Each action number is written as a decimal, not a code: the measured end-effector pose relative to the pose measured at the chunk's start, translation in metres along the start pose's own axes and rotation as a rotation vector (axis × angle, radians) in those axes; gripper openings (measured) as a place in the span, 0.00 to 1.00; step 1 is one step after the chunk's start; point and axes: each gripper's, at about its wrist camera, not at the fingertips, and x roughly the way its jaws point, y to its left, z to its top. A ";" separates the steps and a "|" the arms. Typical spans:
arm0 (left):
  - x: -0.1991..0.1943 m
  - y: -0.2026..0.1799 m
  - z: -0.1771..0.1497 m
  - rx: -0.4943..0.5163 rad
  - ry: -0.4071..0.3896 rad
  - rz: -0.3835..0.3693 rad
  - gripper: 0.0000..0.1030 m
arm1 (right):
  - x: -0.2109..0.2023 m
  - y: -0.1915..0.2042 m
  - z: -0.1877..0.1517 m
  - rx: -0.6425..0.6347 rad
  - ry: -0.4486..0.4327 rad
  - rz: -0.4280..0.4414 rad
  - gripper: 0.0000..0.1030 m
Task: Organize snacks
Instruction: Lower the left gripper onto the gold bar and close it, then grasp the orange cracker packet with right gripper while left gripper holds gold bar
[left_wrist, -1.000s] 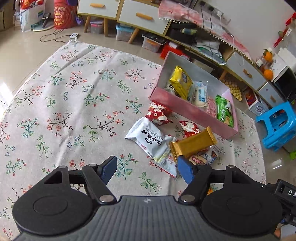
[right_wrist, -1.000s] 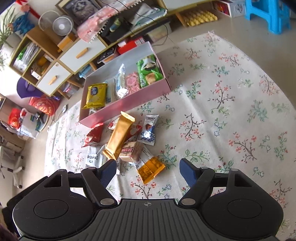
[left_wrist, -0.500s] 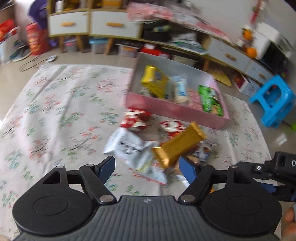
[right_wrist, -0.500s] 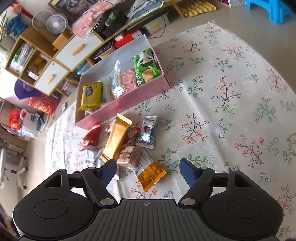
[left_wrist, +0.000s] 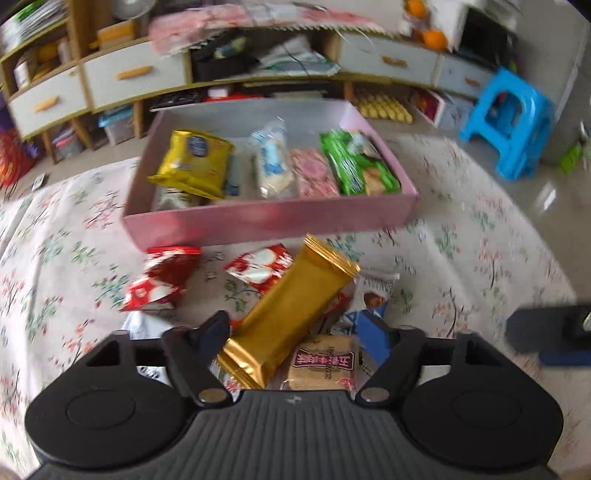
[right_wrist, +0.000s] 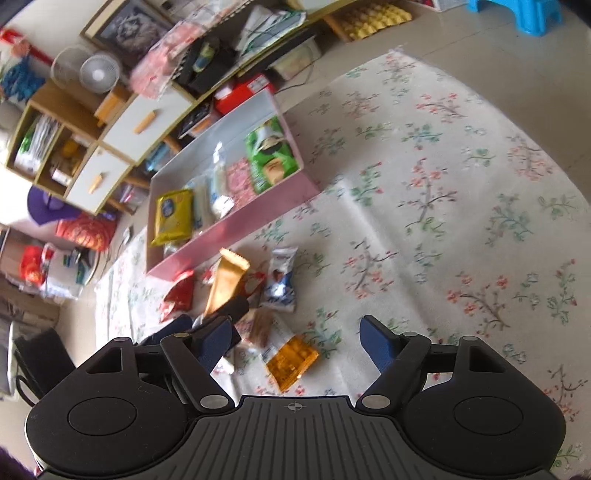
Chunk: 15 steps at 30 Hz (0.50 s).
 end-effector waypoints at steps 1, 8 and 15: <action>0.003 -0.004 -0.001 0.034 0.001 0.019 0.65 | 0.000 -0.001 0.001 0.000 -0.002 -0.001 0.76; -0.011 -0.005 0.002 0.035 -0.006 -0.015 0.11 | 0.008 0.001 0.000 -0.049 0.026 -0.017 0.76; -0.027 0.025 0.005 -0.131 -0.006 -0.048 0.09 | 0.009 0.007 -0.002 -0.101 0.001 -0.065 0.76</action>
